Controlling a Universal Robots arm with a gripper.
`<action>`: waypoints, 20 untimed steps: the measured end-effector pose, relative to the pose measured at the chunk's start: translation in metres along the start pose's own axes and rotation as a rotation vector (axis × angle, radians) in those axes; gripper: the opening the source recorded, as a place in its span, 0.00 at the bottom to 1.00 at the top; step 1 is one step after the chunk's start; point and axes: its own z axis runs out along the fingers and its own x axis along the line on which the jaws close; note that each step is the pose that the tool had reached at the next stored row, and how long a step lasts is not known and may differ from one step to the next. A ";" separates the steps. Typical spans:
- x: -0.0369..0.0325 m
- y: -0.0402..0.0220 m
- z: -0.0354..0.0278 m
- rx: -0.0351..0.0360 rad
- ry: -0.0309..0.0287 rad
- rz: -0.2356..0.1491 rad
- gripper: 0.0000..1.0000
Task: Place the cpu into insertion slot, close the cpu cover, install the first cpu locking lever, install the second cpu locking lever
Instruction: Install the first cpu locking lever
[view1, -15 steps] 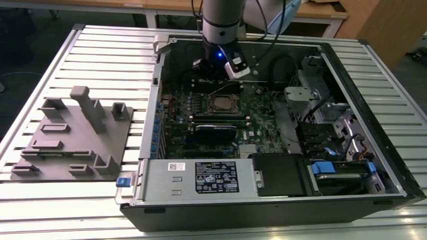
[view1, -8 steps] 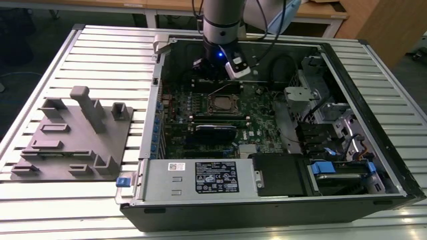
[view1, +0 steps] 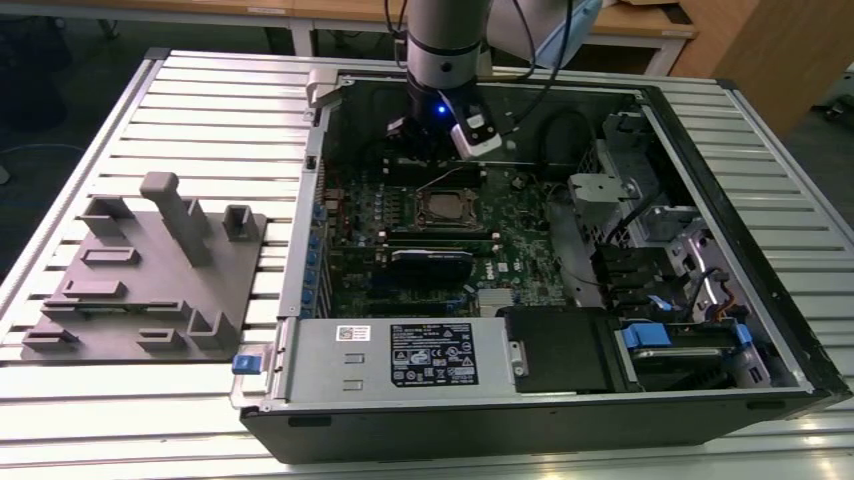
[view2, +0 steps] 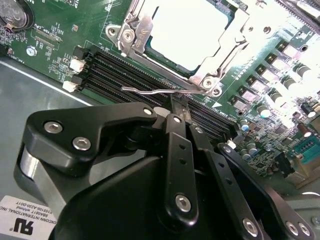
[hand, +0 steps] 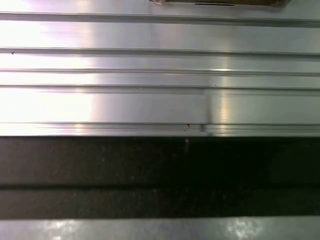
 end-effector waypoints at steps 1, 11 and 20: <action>0.0000 -0.0002 -0.0001 0.0015 0.0000 0.000 0.11; -0.0001 -0.0020 -0.0001 0.0112 -0.0002 0.000 0.11; -0.0001 -0.0059 -0.0005 0.0255 -0.0004 -0.001 0.11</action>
